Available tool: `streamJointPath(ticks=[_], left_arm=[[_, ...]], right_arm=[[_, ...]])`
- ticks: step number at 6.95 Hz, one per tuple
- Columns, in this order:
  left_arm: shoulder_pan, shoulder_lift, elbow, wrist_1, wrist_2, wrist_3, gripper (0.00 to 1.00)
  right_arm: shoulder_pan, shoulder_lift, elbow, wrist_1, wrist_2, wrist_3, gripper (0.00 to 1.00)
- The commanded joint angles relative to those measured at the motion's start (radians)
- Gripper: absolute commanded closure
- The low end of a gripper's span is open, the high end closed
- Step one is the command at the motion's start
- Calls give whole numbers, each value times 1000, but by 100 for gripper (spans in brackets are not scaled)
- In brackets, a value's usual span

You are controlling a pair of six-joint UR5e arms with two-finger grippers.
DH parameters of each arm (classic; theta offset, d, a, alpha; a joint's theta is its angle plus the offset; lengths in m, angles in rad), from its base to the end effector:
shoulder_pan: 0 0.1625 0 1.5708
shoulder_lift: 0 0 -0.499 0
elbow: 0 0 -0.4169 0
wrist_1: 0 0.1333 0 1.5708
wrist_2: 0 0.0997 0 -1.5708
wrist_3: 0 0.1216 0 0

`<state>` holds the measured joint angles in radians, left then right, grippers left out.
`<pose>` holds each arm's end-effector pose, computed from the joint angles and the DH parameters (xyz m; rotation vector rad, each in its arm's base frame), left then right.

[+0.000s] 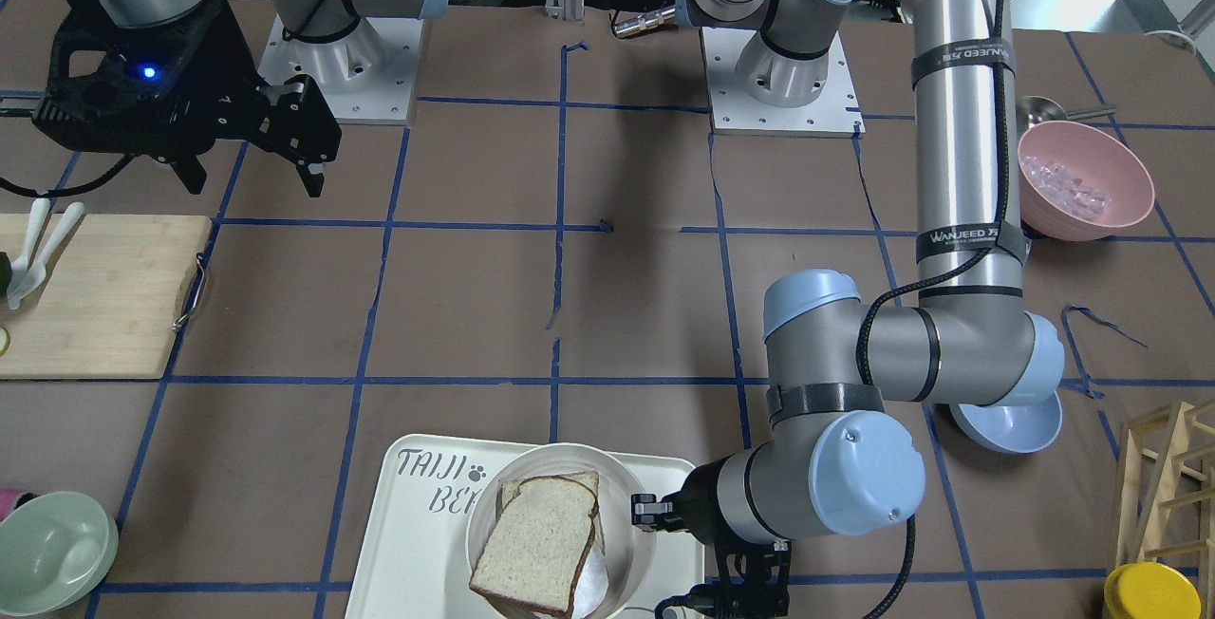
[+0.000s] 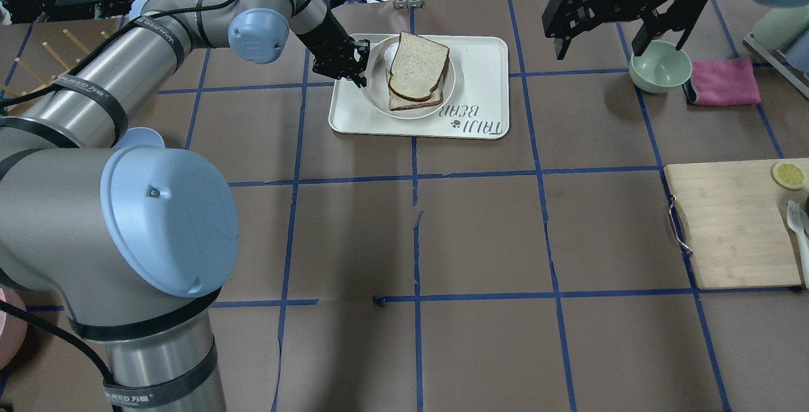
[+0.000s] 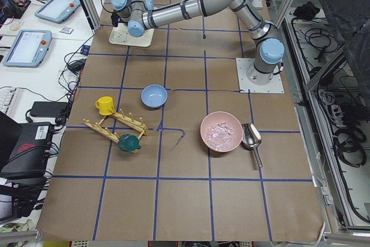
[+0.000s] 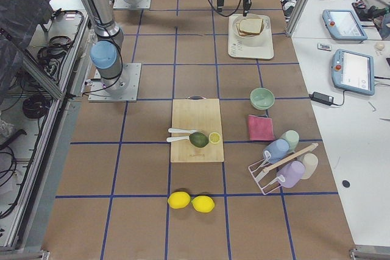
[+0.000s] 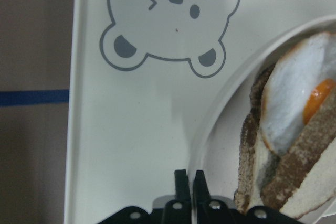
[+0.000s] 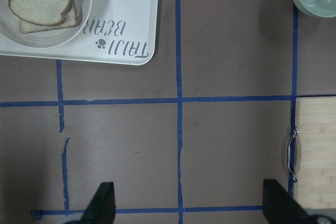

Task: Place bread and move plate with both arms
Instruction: 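Open the left gripper and lift it off the plate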

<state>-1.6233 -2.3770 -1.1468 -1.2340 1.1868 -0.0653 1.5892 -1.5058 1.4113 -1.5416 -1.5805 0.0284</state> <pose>-0.2228 -0.8309 0.2353 0.0298 -2.7593 -0.0941 0.1423 -0.5523 0.5850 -0.0162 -3.1317 0.1026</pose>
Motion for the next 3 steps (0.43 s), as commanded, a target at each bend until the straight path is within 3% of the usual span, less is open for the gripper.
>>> streamJointPath(ticks=[1,2,3], left_arm=[[-1,-7,2,10,-1,-11,41],[-1,-2,2,10,0,-13,9],[0,21,4,10,8,-8,0]], right_arm=[[0,-1,2,0,0,-1,0],[0,1,2,0,0,1,0],[0,-1,2,-2,0,-1,0]])
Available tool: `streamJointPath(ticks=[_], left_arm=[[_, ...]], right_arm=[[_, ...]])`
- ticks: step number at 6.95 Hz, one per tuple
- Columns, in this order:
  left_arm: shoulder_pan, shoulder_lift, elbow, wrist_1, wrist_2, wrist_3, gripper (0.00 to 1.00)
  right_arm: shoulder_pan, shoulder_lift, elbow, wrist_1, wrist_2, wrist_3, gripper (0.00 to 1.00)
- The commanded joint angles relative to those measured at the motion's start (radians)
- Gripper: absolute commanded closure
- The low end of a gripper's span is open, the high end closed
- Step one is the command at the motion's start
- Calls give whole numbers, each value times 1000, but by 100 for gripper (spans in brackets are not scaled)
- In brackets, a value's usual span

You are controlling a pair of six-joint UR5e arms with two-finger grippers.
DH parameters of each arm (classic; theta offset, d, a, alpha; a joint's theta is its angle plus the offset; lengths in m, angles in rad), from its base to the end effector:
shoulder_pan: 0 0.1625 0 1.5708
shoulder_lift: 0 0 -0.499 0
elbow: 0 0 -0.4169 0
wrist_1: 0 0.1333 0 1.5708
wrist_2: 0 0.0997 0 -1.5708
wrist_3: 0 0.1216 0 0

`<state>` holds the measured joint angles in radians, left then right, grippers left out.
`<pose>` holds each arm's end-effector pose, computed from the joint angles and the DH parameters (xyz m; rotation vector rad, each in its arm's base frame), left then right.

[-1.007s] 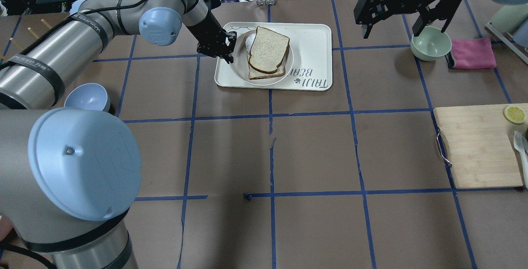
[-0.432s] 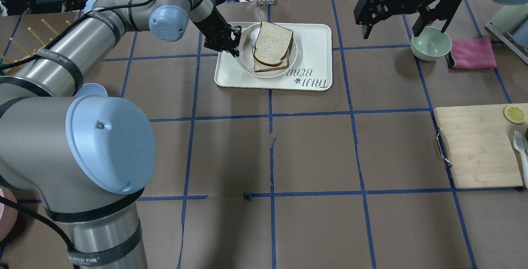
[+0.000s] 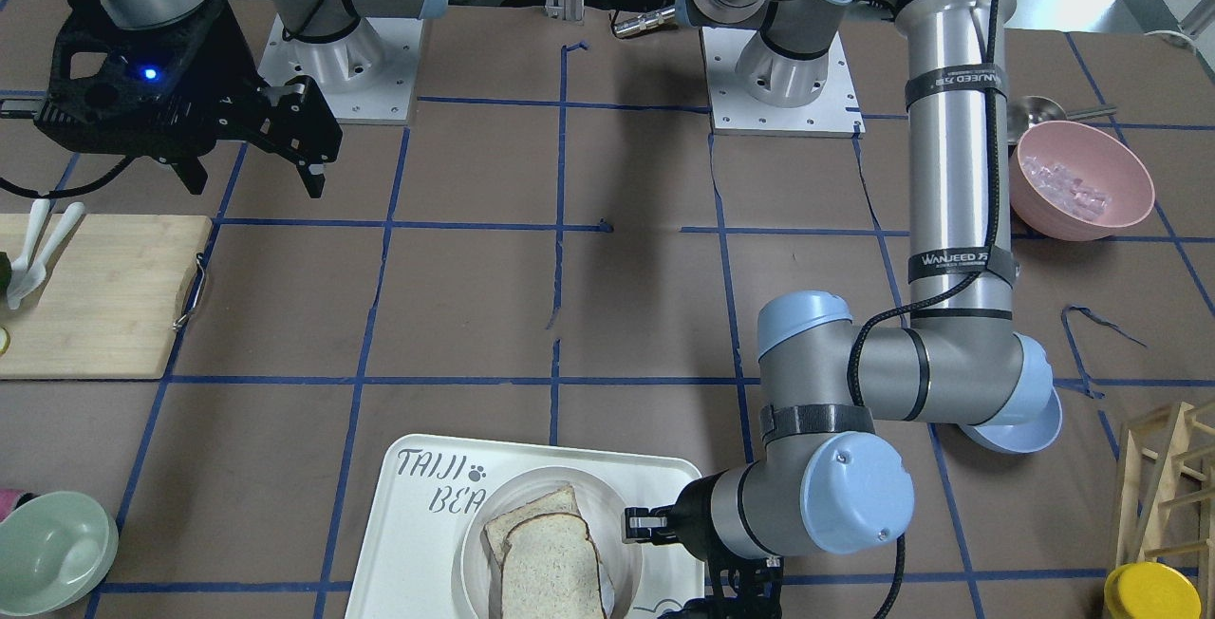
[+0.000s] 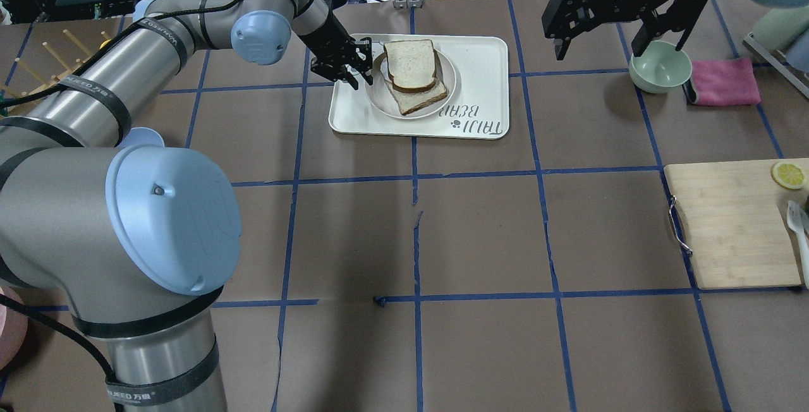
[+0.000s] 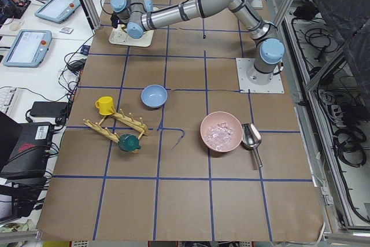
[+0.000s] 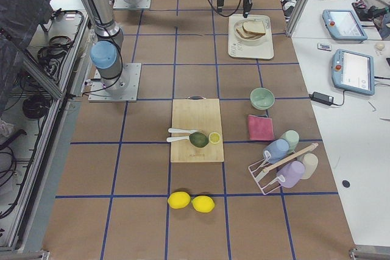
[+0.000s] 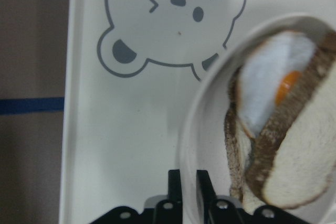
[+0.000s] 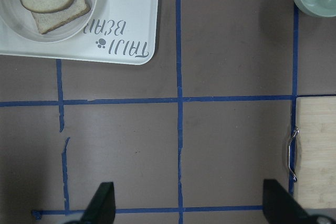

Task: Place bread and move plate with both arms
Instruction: 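Open the left gripper and lift it off the plate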

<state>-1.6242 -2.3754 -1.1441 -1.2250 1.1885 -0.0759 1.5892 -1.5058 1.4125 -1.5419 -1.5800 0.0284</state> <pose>-0.2234 -0.8323 0.2387 0.0396 -2.7608 -0.0788 0.1424 -0.5523 0.5844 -0.0161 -3.1322 0.1012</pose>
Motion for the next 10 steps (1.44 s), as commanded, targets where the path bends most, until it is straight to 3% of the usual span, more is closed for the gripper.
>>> streamJointPath(ticks=[1,3,4,5,7,8,9,10], left_arm=[[6,50,3,-1,29,5,0],[46,147,-9,-19,199,18,0],[47,212,-13,-116,352,21,0],[55,276,-10,-198,402,10,0],[81,399,-40,-347,462,63,0],[84,482,-105,-385,454,65,0],[87,574,-190,-383,454,27,0],[92,632,-245,-390,459,-136,0]], right_arm=[[0,1,0,0,0,-1,0],[0,1,0,0,0,-1,0],[0,1,0,0,0,-1,0],[0,1,0,0,0,-1,0],[0,-1,0,0,0,1,0],[0,1,0,0,0,1,0],[0,-1,0,0,0,1,0],[0,-1,0,0,0,1,0]])
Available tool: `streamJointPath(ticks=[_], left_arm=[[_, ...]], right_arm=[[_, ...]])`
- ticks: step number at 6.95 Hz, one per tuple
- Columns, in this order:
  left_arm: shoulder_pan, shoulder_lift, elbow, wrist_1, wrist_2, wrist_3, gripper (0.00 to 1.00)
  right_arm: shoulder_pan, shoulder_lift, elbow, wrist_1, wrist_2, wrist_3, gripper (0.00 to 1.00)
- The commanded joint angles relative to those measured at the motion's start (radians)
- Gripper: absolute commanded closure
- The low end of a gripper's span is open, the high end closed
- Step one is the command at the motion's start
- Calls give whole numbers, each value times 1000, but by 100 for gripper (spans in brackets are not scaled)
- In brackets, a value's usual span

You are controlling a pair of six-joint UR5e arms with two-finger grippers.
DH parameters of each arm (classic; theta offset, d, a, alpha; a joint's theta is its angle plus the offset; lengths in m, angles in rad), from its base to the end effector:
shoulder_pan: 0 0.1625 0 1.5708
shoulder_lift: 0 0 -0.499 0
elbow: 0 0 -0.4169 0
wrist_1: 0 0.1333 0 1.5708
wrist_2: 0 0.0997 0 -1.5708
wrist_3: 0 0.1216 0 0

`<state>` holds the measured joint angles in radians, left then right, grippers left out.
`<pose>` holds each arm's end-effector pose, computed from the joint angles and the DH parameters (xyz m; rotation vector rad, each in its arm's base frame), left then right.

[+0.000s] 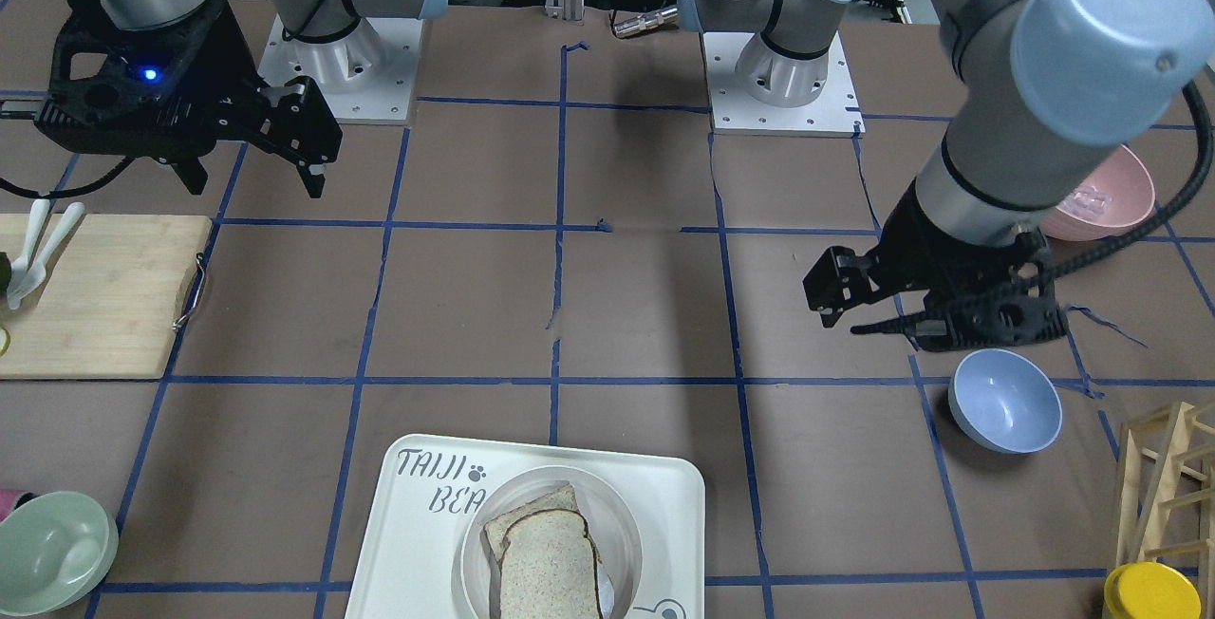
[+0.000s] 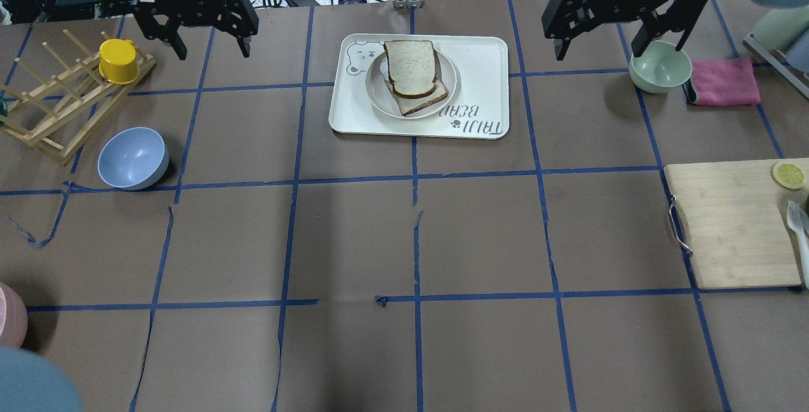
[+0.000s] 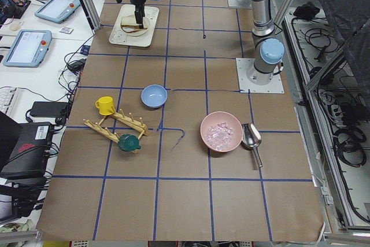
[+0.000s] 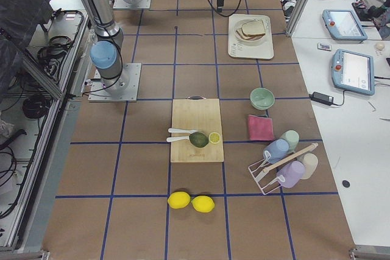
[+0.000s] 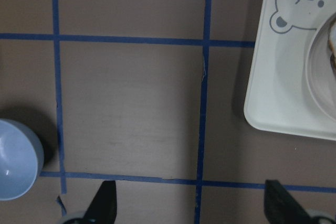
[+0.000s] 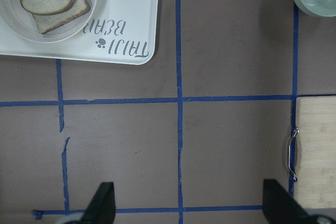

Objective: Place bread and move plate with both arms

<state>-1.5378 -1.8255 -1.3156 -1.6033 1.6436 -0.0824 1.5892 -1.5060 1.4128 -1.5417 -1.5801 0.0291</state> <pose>-0.1033 -0.6422 0.5212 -0.1751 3.0627 0.0463 0.1424 -0.5522 0.5843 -0.0172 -3.1321 0.1007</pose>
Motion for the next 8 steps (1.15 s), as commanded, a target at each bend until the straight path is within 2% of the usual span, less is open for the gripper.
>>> streamJointPath(ticks=[1,2,4,6,8], left_arm=[[-1,103,-108,-15,13,-187,0],[4,124,-125,-14,15,-186,0],[-1,193,-203,0,2,-39,0],[-1,264,-281,2,-14,-31,0],[-1,288,-320,31,-39,-20,0]], right_arm=[[0,0,0,0,0,0,0],[-2,1,0,0,0,0,0],[-2,1,0,0,-1,0,0],[-2,1,0,2,-1,0,0],[-2,-3,0,2,0,-1,0]])
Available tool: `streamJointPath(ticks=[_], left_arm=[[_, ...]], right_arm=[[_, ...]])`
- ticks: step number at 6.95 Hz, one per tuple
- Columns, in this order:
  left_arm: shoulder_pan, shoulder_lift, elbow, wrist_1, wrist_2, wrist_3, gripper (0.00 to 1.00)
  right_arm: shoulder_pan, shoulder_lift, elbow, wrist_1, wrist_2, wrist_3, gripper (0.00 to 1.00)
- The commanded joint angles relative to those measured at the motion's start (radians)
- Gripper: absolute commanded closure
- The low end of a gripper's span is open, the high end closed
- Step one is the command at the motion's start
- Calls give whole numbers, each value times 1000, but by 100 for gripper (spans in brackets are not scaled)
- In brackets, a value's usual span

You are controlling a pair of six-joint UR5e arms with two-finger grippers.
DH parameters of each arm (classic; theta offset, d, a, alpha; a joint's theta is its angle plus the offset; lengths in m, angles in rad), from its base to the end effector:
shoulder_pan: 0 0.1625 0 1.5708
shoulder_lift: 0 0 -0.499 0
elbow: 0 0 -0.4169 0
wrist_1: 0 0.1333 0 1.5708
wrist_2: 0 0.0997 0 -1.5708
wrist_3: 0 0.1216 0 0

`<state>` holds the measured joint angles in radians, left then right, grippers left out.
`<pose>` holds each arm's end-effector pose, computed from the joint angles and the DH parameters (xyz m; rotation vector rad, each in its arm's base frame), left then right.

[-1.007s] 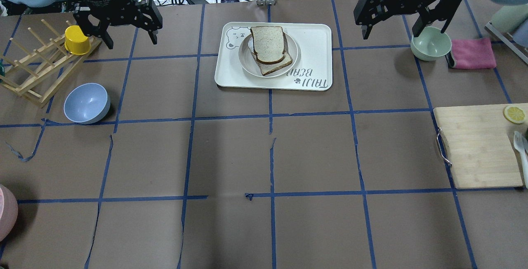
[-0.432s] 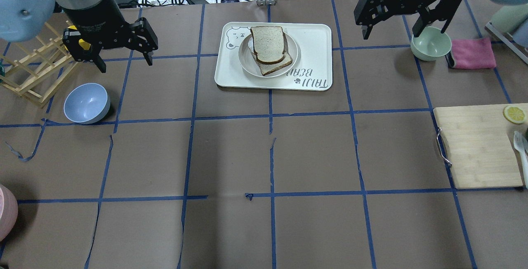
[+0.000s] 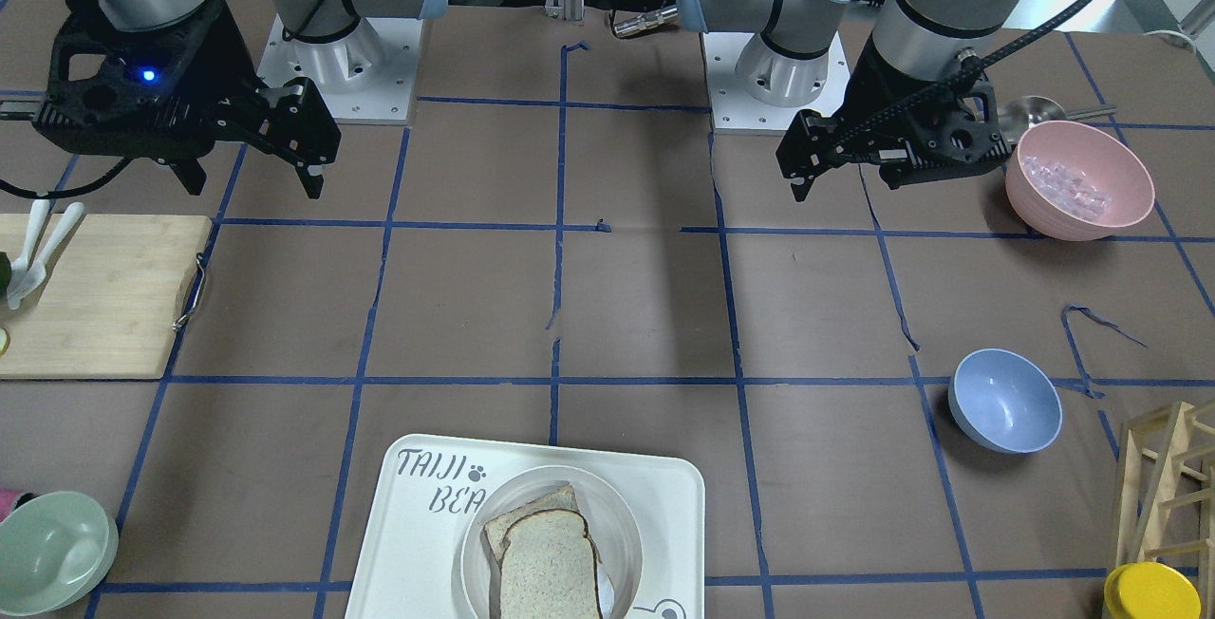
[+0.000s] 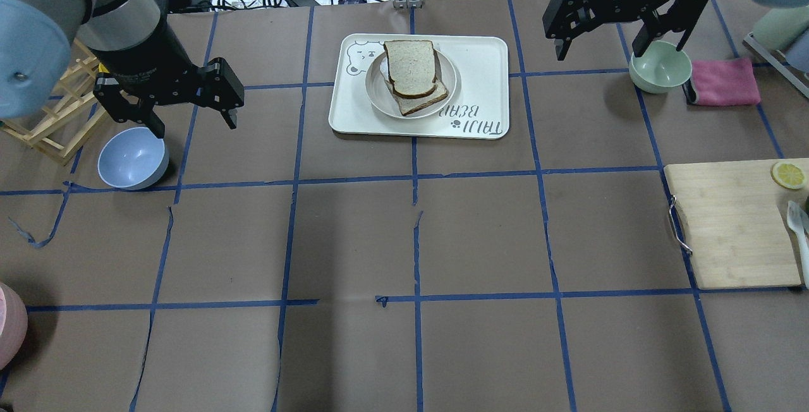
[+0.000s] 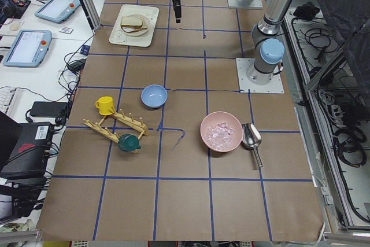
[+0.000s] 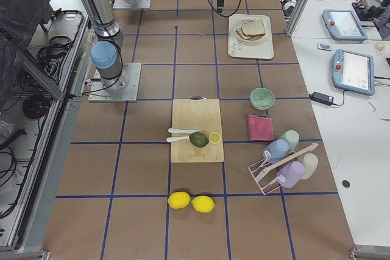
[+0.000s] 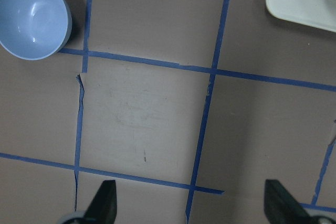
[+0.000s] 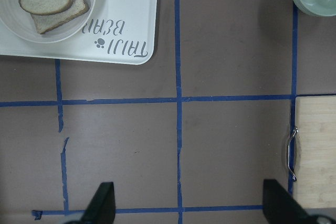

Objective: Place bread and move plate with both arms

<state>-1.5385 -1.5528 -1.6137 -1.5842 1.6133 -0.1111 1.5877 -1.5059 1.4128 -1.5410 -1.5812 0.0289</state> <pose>-0.1118 -0.5066 0.5258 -0.2206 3.0892 0.0567 0.1414 -0.5523 0.5842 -0.0193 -3.1310 0.0995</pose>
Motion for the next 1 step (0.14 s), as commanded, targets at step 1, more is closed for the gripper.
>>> streamJointPath(ticks=[1], left_arm=[[1,14,-21,12,-9,27,0]], right_arm=[[-3,-8,-2,-2,13,-16,0]])
